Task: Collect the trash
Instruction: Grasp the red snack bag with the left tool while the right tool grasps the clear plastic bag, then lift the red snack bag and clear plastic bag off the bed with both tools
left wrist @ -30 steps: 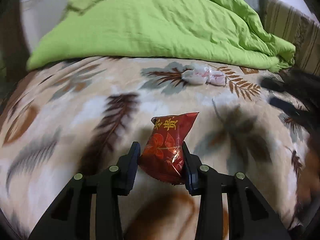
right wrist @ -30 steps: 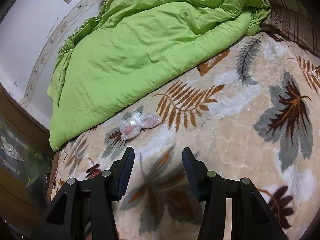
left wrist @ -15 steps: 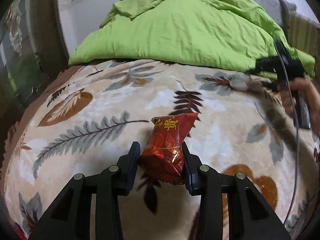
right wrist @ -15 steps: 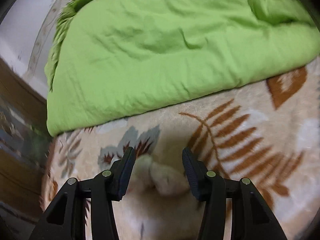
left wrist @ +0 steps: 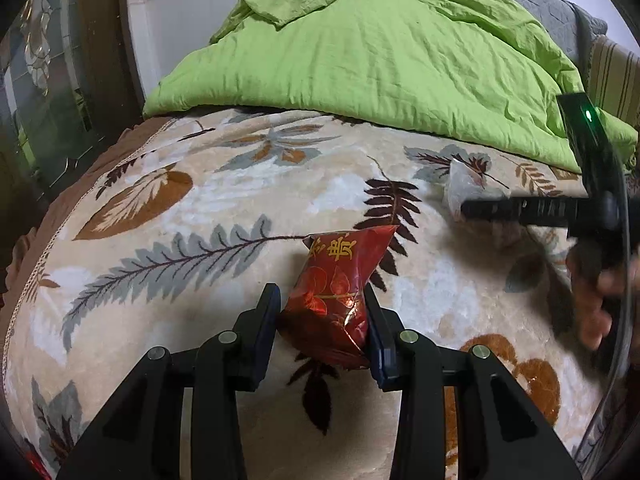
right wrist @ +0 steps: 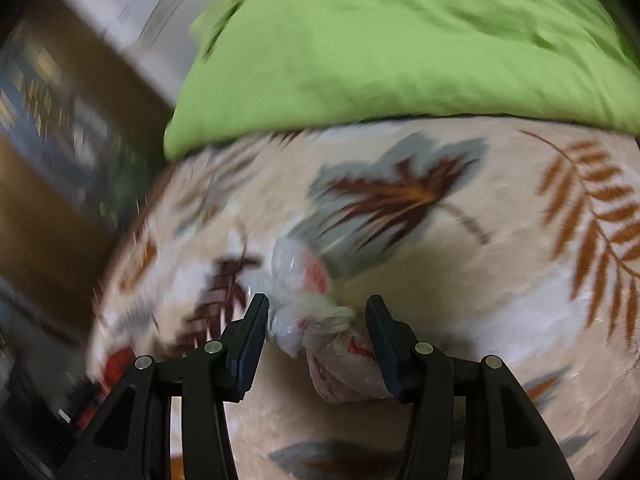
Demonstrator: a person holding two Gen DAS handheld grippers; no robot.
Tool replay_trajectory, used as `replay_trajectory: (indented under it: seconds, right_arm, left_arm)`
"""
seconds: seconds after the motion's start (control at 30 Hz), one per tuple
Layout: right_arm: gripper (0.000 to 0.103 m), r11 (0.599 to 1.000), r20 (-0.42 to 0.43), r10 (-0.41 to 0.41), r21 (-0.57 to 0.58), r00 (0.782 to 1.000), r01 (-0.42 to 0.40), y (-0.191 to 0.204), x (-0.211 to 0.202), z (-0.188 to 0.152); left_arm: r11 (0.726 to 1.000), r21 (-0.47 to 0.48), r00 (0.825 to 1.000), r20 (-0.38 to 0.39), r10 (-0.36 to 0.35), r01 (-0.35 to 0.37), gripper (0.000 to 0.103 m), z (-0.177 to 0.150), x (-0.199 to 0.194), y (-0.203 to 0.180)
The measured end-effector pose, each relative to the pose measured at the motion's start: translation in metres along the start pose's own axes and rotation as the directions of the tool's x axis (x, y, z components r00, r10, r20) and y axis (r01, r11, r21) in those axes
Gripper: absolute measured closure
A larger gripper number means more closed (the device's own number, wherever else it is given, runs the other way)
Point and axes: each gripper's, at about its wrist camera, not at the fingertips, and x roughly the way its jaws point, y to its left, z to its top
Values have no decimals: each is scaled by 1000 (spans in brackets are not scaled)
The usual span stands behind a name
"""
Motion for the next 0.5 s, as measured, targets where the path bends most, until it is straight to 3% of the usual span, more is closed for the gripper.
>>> replay_trajectory:
  seconds: [0.07, 0.13, 0.17, 0.3, 0.37, 0.5]
  right_arm:
    - [51, 997, -12, -42, -68, 999, 41, 15, 7, -12]
    - [70, 988, -26, -93, -128, 995, 88, 27, 11, -21]
    - [71, 978, -29, -147, -157, 989, 141, 34, 11, -26]
    - [73, 966, 16, -216, -145, 976, 216, 42, -9, -42]
    - [73, 935, 65, -293, -189, 954, 300, 57, -23, -52]
    - [73, 892, 145, -358, -241, 922, 384, 86, -53, -79]
  left_arm:
    - [1000, -7, 1000, -5, 4, -4, 65, -1, 1, 1]
    - [1000, -3, 1000, -4, 19, -19, 65, -2, 0, 1]
    - [1000, -2, 1000, 3, 28, -28, 65, -2, -1, 1]
    - [999, -22, 999, 29, 32, -31, 65, -1, -12, 5]
    - [999, -24, 998, 44, 43, -42, 65, -1, -22, 6]
    - [999, -21, 998, 56, 36, -35, 65, -8, -50, 9]
